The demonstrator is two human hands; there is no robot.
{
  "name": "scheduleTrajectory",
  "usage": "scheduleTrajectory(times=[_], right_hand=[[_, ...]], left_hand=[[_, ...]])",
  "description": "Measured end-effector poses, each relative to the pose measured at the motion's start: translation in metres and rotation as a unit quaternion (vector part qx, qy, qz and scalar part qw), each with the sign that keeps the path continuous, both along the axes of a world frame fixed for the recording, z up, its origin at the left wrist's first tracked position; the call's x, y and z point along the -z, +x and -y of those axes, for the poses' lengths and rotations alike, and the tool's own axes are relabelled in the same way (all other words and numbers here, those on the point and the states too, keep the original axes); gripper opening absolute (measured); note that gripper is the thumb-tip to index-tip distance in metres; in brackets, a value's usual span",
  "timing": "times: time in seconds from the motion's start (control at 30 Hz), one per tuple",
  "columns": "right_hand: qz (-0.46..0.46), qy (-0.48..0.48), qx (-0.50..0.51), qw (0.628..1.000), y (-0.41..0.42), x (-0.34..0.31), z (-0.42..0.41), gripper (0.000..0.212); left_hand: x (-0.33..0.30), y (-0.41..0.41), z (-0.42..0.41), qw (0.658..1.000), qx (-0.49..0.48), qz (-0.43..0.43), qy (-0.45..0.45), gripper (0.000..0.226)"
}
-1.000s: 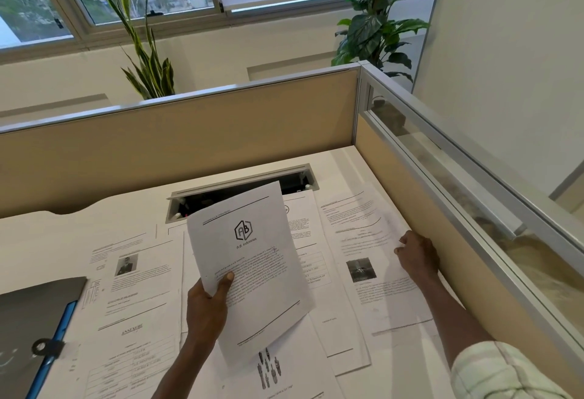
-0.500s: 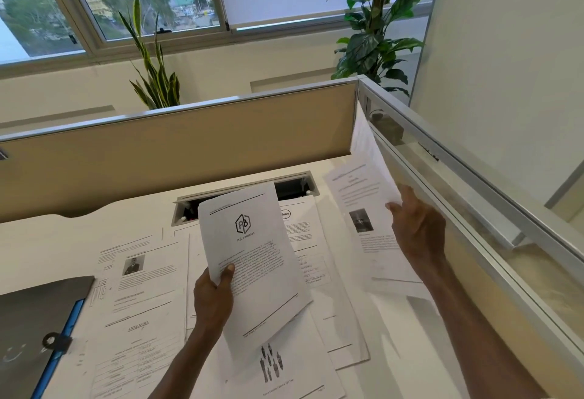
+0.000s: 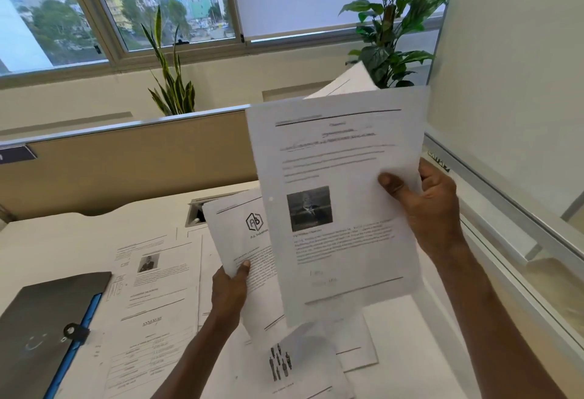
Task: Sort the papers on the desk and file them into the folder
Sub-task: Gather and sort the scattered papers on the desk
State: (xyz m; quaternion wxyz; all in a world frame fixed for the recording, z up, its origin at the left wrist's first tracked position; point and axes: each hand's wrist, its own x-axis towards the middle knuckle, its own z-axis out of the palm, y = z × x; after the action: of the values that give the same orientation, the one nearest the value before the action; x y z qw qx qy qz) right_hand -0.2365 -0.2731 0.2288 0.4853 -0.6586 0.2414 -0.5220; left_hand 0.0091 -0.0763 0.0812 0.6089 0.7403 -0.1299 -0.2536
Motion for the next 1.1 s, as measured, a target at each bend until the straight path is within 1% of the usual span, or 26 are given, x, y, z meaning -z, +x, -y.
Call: scheduleTrajectory(times=[0.07, 0.1, 0.17, 0.23, 0.33, 0.43, 0.47, 0.57, 0.6, 0.67, 0.73, 0.8, 0.87, 0.93, 1.03, 1.1], right_hand=[[0.027, 0.1, -0.044, 0.994, 0.005, 0.017, 0.008, 0.032], [0.025, 0.15, -0.053, 0.987, 0.009, 0.029, 0.011, 0.03], [-0.019, 0.227, -0.022, 0.973, 0.017, 0.055, 0.013, 0.022], [-0.091, 0.265, 0.029, 0.959, 0.023, 0.081, 0.012, 0.019], [-0.171, 0.265, 0.043, 0.948, 0.029, 0.106, 0.006, 0.016], [-0.225, 0.259, 0.021, 0.939, 0.033, 0.112, 0.0, 0.019], [-0.23, 0.264, 0.002, 0.937, 0.034, 0.112, -0.002, 0.021], [-0.195, 0.301, -0.069, 0.931, 0.033, 0.112, -0.002, 0.034], [-0.185, 0.303, -0.08, 0.931, 0.032, 0.113, -0.002, 0.039], [-0.181, 0.291, -0.068, 0.937, 0.034, 0.116, -0.004, 0.044], [-0.174, 0.281, -0.036, 0.943, 0.037, 0.119, -0.008, 0.039], [-0.158, 0.266, -0.019, 0.951, 0.042, 0.122, -0.013, 0.035], [-0.141, 0.249, -0.016, 0.958, 0.047, 0.125, -0.016, 0.033], [-0.121, 0.24, -0.023, 0.963, 0.05, 0.126, -0.018, 0.029], [-0.118, 0.226, -0.039, 0.966, 0.053, 0.127, -0.019, 0.027], [-0.121, 0.221, -0.046, 0.967, 0.055, 0.13, -0.02, 0.03]], left_hand=[[-0.002, -0.002, 0.004, 0.999, 0.016, -0.032, -0.018, 0.027], [-0.004, -0.004, 0.007, 0.998, 0.022, -0.051, -0.03, 0.024], [-0.007, -0.007, 0.012, 0.994, 0.034, -0.092, -0.053, 0.022], [-0.008, -0.01, 0.016, 0.99, 0.038, -0.118, -0.064, 0.026], [-0.01, -0.013, 0.019, 0.988, 0.067, -0.124, -0.07, 0.025], [-0.015, -0.017, 0.019, 0.984, 0.126, -0.114, -0.063, 0.027], [-0.015, -0.016, 0.018, 0.983, 0.137, -0.109, -0.057, 0.027], [-0.017, -0.012, 0.016, 0.979, 0.168, -0.1, -0.051, 0.027], [-0.018, -0.011, 0.017, 0.979, 0.176, -0.094, -0.051, 0.026], [-0.021, -0.01, 0.018, 0.98, 0.17, -0.092, -0.052, 0.026], [-0.025, -0.009, 0.02, 0.979, 0.158, -0.101, -0.074, 0.037], [-0.029, -0.009, 0.021, 0.979, 0.169, -0.067, -0.091, 0.042], [-0.031, -0.009, 0.021, 0.981, 0.165, -0.013, -0.098, 0.034], [-0.031, -0.008, 0.022, 0.983, 0.145, 0.019, -0.11, 0.029], [-0.029, -0.005, 0.02, 0.986, 0.115, 0.053, -0.113, 0.029], [-0.026, -0.004, 0.016, 0.987, 0.102, 0.065, -0.108, 0.032]])
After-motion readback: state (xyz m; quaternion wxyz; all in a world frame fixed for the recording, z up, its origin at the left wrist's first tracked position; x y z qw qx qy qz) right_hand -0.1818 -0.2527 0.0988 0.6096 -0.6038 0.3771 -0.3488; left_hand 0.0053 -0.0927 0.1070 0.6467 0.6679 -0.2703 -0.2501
